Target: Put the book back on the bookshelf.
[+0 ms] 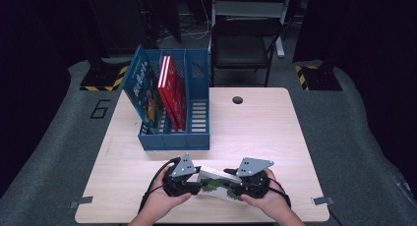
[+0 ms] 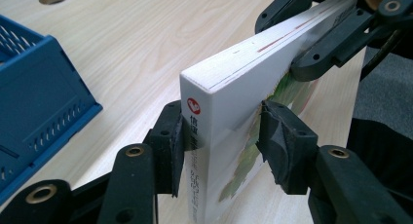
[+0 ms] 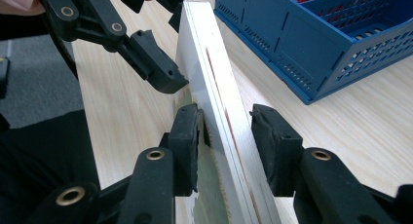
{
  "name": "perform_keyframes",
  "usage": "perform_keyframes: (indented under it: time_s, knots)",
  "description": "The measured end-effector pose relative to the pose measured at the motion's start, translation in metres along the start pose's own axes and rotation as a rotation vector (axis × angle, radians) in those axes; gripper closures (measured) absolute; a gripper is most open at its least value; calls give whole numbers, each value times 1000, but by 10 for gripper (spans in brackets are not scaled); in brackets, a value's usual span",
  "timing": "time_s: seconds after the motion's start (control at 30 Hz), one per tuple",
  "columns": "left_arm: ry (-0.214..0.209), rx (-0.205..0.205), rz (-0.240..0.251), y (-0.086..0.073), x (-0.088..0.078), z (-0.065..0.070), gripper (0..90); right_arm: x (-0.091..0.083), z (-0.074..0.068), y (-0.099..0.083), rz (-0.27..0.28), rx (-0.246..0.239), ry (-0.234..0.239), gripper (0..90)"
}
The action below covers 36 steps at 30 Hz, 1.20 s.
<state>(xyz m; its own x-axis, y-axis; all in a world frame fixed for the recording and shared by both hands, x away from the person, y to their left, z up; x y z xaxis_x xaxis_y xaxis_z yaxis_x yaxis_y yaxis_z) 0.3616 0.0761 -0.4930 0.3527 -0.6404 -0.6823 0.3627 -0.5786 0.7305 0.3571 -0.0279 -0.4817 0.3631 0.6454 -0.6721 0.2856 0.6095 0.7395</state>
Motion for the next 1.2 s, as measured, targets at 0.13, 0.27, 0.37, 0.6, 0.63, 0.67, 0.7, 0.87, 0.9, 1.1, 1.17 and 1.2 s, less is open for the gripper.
perform_keyframes:
  time_s: [0.13, 0.27, 0.37, 0.6, 0.63, 0.67, 0.7, 0.87, 0.9, 1.1, 1.17, 1.2]
  knots:
    - [-4, -6, -16, -4, 2, 0, 528, 2, -1, 0, -11, -13, -12, 612]
    - [-11, -12, -39, -8, 7, 0, 516, 2, -4, -1, -21, -8, 8, 599]
    - [-19, -8, -42, -8, 10, 3, 493, 3, -4, -1, -26, -13, 0, 591]
    - [-54, -13, -10, -1, 10, 5, 409, 3, -6, -1, -32, -17, 8, 566]
    - [-50, -1, -12, -1, 10, 4, 407, 3, -6, -2, -34, -13, 6, 558]
    - [-56, -7, -6, 0, 10, 6, 407, 3, -6, -2, -35, -21, 4, 549]
    - [-53, -2, -5, 2, 10, 5, 407, 2, -6, -3, -40, -16, 1, 543]
    - [-75, -3, -7, 3, 12, 4, 406, -4, -4, -9, -46, -2, 1, 543]
    - [-81, -4, -8, 3, 13, 5, 403, -6, -3, -10, -45, 1, -2, 542]
    - [-106, 3, -12, 5, 19, 6, 392, -15, 0, -19, -22, 61, 24, 530]
    - [-105, 10, -13, 6, 20, 7, 398, -18, 2, -23, -17, 75, 27, 524]
    - [-101, 13, -14, 6, 20, 6, 406, -21, 5, -28, -24, 81, 26, 524]
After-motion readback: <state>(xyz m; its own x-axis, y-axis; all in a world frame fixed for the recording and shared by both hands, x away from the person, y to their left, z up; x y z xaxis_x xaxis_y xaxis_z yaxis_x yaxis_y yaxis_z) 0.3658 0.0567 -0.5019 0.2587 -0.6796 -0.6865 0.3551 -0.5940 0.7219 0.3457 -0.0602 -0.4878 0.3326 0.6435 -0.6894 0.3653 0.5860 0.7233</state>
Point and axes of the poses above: each handheld gripper's, and its own axes: x roughly forward along the jaws, y roughly out of its top, z roughly to its right, the point moved 10 cm from there along x, roughly forward along the jaws, and after that the axes turned 7 degrees about -z, right-handed, at the moved point
